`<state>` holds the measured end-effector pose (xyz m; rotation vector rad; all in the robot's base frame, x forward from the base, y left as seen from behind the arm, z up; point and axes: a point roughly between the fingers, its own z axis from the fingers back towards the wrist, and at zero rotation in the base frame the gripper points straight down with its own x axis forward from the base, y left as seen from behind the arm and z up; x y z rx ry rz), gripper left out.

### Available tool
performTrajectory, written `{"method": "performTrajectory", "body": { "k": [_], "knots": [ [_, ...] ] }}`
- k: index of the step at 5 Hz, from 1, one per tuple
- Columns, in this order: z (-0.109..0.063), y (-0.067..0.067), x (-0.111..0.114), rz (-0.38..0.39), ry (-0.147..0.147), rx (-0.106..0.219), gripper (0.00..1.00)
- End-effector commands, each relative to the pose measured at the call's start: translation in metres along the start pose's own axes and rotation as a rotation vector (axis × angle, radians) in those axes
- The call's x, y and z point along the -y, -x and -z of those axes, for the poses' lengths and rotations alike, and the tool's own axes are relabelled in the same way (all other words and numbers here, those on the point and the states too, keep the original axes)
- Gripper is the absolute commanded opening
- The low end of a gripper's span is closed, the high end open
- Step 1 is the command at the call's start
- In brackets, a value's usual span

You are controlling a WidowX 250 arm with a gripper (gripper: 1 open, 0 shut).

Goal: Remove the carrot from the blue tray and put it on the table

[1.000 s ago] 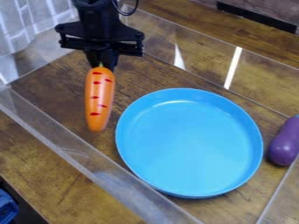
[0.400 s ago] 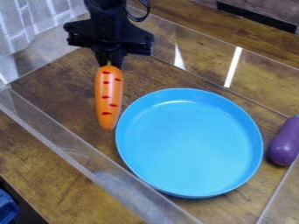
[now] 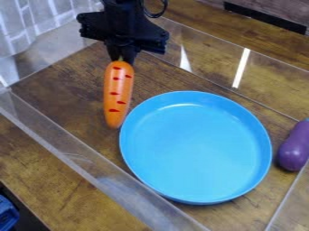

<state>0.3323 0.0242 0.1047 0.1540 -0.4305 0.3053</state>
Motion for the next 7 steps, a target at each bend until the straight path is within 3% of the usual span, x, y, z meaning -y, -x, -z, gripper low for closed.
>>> {"method": "performTrajectory", "body": {
  "k": [1, 3, 6, 7],
  "knots": [
    [-0.003, -0.008, -0.014, 0.020, -0.018, 0.021, 0.00],
    [0.014, 0.023, -0.018, 0.041, -0.059, -0.017, 0.00],
    [0.052, 0.024, -0.043, 0.071, -0.147, -0.019, 0.00],
    [0.053, 0.021, -0.052, 0.053, -0.168, 0.003, 0.00]
  ]
}}
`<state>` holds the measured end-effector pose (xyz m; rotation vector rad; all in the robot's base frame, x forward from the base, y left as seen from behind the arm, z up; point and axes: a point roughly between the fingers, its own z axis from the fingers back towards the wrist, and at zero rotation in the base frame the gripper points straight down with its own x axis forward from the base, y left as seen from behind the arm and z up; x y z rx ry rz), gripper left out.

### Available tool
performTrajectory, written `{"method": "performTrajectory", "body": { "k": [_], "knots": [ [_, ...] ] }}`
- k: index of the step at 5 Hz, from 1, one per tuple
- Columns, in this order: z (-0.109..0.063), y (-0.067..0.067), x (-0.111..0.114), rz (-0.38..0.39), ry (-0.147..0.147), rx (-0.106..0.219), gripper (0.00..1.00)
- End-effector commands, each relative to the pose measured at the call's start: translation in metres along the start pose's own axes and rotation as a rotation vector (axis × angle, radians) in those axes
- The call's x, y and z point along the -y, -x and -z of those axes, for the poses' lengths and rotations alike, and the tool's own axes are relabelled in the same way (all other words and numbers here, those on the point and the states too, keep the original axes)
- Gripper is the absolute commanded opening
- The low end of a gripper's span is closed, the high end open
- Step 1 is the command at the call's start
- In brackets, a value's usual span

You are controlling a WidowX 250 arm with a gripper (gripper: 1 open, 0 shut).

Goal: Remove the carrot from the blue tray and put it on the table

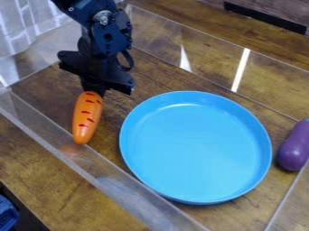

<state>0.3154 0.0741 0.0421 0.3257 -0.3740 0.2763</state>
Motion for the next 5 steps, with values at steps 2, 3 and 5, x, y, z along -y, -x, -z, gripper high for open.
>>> {"method": "performTrajectory", "body": {
  "k": [2, 3, 5],
  "knots": [
    [-0.004, -0.002, -0.002, -0.022, -0.011, 0.026, 0.00],
    [-0.009, -0.001, 0.006, -0.023, -0.003, 0.025, 0.00],
    [-0.004, -0.009, 0.005, -0.021, -0.016, 0.029, 0.00]
  ]
}}
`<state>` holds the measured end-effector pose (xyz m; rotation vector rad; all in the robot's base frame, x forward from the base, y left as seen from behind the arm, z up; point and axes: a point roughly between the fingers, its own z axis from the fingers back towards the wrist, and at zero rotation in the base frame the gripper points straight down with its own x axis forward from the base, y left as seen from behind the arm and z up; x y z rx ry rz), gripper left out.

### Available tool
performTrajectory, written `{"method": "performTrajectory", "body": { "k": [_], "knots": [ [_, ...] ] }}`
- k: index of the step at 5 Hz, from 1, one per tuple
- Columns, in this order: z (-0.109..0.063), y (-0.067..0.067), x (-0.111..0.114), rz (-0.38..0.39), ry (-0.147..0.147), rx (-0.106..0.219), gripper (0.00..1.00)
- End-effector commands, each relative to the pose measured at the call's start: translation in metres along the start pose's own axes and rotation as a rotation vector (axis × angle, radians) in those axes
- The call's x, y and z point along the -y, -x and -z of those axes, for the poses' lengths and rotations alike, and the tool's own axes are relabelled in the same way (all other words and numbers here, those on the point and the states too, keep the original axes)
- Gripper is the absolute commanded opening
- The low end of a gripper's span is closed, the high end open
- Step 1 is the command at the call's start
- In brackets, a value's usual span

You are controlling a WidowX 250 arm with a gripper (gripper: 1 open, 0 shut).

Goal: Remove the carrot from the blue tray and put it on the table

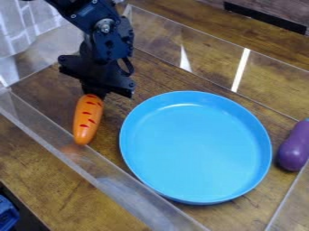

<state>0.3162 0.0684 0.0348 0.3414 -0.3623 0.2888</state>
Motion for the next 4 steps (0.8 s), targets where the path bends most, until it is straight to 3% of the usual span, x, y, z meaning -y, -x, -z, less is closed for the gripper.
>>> {"method": "performTrajectory", "body": {
  "k": [1, 3, 4],
  "knots": [
    [-0.013, -0.013, -0.002, 0.030, 0.006, 0.056, 0.00],
    [-0.024, -0.016, -0.001, 0.120, 0.011, 0.088, 0.00],
    [-0.028, -0.024, -0.003, 0.121, 0.006, 0.098, 0.00]
  ]
}}
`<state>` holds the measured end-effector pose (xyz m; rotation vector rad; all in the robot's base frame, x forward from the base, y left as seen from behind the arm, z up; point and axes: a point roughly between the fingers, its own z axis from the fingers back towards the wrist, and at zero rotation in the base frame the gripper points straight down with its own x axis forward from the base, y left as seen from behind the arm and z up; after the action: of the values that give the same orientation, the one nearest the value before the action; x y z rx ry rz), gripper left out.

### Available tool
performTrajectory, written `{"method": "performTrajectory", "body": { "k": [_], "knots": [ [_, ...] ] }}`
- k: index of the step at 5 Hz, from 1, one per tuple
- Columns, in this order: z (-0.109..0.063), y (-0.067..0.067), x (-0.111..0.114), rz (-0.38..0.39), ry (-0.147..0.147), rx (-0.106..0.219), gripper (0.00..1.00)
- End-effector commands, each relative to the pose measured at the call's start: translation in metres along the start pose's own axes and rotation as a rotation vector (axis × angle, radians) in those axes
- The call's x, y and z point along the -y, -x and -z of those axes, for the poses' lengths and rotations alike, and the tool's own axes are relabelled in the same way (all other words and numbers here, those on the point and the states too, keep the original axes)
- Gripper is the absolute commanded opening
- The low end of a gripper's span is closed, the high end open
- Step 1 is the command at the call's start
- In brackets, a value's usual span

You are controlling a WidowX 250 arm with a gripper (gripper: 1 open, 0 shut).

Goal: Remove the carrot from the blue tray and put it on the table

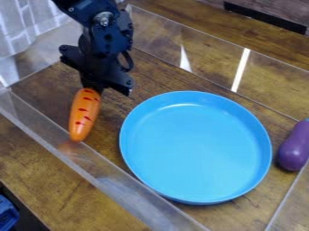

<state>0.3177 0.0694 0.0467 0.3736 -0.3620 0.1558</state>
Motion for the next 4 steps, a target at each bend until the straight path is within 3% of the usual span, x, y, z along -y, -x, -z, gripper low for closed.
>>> {"method": "performTrajectory", "body": {
  "k": [1, 3, 4],
  "knots": [
    [-0.017, -0.020, -0.003, -0.008, 0.011, 0.080, 0.00],
    [-0.033, -0.022, -0.016, 0.010, 0.031, 0.102, 0.00],
    [-0.015, -0.019, -0.016, 0.015, 0.043, 0.103, 0.00]
  ]
}}
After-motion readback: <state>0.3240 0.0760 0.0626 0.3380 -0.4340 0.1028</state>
